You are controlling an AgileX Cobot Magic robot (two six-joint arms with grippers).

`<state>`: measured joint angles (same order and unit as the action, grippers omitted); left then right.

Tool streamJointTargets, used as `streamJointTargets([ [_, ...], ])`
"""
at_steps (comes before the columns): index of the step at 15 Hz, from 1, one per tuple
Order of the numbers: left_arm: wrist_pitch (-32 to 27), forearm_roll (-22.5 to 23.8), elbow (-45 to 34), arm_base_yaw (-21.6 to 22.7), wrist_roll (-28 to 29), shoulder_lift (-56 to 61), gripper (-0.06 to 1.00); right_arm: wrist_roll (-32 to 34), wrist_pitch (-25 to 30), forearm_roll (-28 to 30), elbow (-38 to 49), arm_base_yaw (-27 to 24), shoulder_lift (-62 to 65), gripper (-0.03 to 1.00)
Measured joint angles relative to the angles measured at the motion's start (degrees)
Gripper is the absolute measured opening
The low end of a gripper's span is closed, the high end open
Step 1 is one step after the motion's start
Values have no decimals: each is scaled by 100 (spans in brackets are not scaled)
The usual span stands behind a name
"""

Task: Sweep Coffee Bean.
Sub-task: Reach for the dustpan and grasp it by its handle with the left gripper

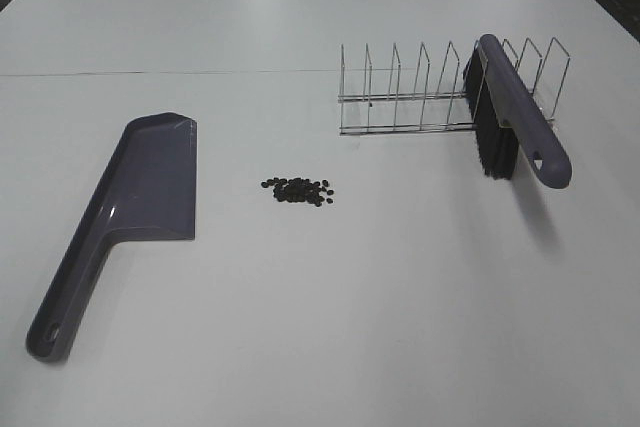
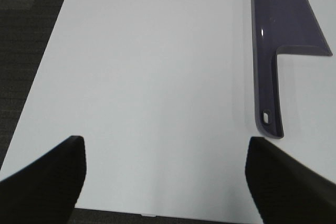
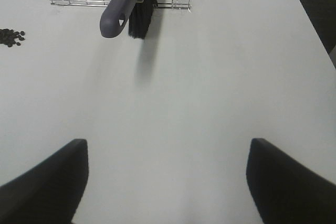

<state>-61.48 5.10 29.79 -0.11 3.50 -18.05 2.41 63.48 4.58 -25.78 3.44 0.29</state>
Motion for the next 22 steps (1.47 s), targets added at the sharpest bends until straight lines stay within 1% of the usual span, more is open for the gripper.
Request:
streamJointTargets([
  [3,6,0,0,0,0,-246,76,0,0,0,0,0,0,72],
  [13,6,-6,0,0,0,-246,76,0,0,0,0,0,0,72],
  [16,-355,-11,189,0,0,-447,76,0,0,0,0,0,0,72],
  [18,-607,11,504,0,0,-888,76,0,0,0,0,0,0,72],
  [21,-642,46,848,0,74,-1627,76,0,0,0,0,0,0,72],
  [22,-688,-11,1060,0,149,-2487,76,0,0,0,0,0,0,72],
])
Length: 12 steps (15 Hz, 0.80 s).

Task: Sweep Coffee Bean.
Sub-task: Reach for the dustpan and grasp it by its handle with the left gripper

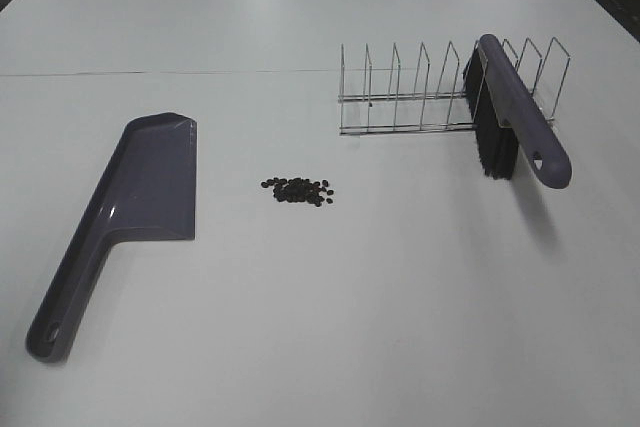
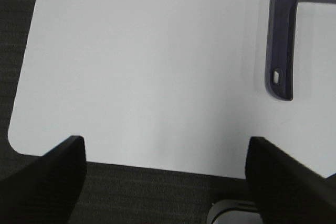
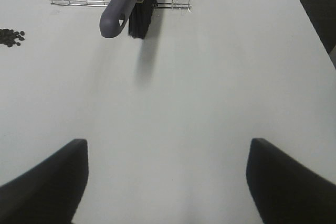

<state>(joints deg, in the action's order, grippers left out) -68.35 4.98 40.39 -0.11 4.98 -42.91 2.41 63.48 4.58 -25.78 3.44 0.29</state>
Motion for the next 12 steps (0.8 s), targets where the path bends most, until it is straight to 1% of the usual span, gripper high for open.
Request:
streamJointTargets([
  [2,11,-235,229,0,23,-837,76,0,0,0,0,0,0,72],
  [3,23,-344,292,0,23,-1020,75,0,0,0,0,0,0,72],
  [6,189,-985,607,0,6,-2372,72,0,0,0,0,0,0,72],
  [8,309,-1232,814,-57,-40,-3123,72,0,0,0,0,0,0,72],
  [10,539,-1289,957,-292,-40,-3736,72,0,0,0,0,0,0,72],
  [11,716,-1289,1054,-561,63,-4142,72,0,0,0,0,0,0,72],
  [12,842,-1283,1117,-728,149,-4429,72,0,0,0,0,0,0,72],
])
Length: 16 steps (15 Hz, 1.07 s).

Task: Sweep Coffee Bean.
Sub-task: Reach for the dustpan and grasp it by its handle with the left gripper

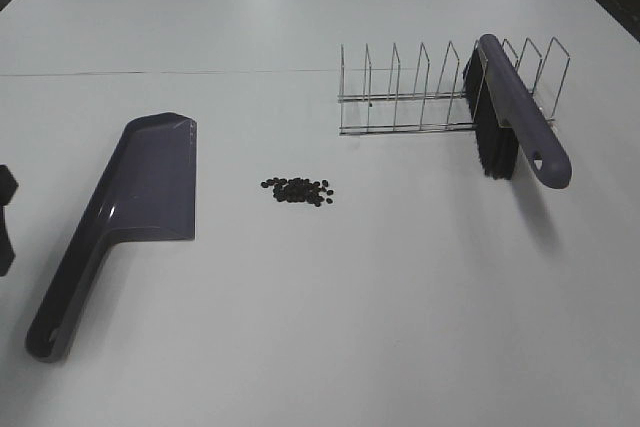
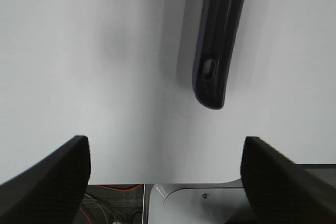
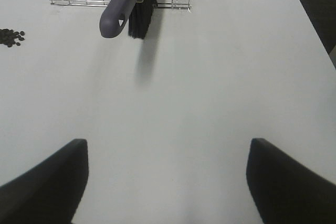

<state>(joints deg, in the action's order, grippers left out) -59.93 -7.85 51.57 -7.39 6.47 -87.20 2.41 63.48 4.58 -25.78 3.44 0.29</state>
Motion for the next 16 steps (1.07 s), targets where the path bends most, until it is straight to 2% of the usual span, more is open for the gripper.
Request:
streamJointTargets([
  [2,292,52,132,-229,241,-550,72,0,0,0,0,0,0,72],
  [6,573,115,413,-269,498,-1421,72,0,0,0,0,0,0,72],
  [11,985,92,900,-304,510,-2200,72,0,0,0,0,0,0,72],
  [16,1381,97,1478,-642,493,-2899,72,0,0,0,0,0,0,72],
])
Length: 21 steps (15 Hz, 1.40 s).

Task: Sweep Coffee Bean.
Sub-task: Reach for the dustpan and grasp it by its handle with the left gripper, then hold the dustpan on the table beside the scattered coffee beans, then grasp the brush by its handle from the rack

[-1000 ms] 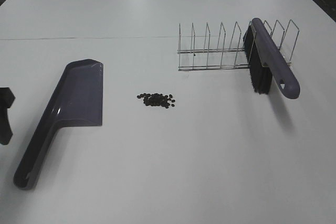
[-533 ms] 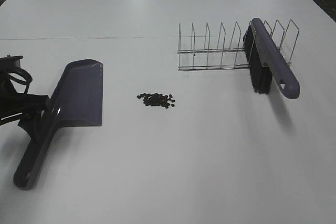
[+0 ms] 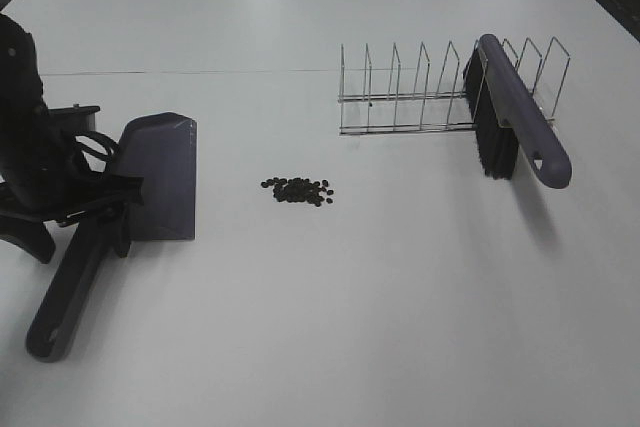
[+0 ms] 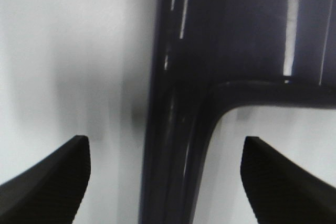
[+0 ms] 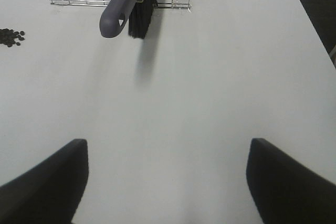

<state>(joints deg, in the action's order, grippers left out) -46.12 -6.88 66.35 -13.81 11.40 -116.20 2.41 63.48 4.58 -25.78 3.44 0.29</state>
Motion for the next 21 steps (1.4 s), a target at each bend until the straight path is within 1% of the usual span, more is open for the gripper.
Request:
streamJointTargets([
  [3,-11,86,63,-178,0,-229,72,0,0,0,0,0,0,72],
  [4,-17,143,80,-195,-23,-246,69,0,0,0,0,0,0,72],
  [5,-11,246,92,-201,-132,-264,46,0,0,0,-11,0,0,72],
  [6,-11,281,92,-201,-183,-264,33,52,0,11,-40,0,-11,72],
  [9,0,309,92,-212,-315,-269,34,166,-29,57,-206,0,-493,71],
  [12,-11,355,92,-212,-407,-269,34,172,-189,120,-235,0,-1461,71],
  [14,-17,521,97,-229,-561,-269,34,172,-241,57,-470,0,-2269,71],
  [16,-52,859,120,-229,-693,-269,34,172,-258,34,-831,0,-2825,70],
  [17,-103,1346,149,-229,-756,-275,34,178,-258,17,-1467,0,-3655,70],
  [19,-206,1473,264,-229,-791,-304,34,178,-252,-40,-2149,0,-4492,70],
  [21,-367,1501,407,-229,-796,-361,34,178,-223,-178,-2630,0,-5065,70],
])
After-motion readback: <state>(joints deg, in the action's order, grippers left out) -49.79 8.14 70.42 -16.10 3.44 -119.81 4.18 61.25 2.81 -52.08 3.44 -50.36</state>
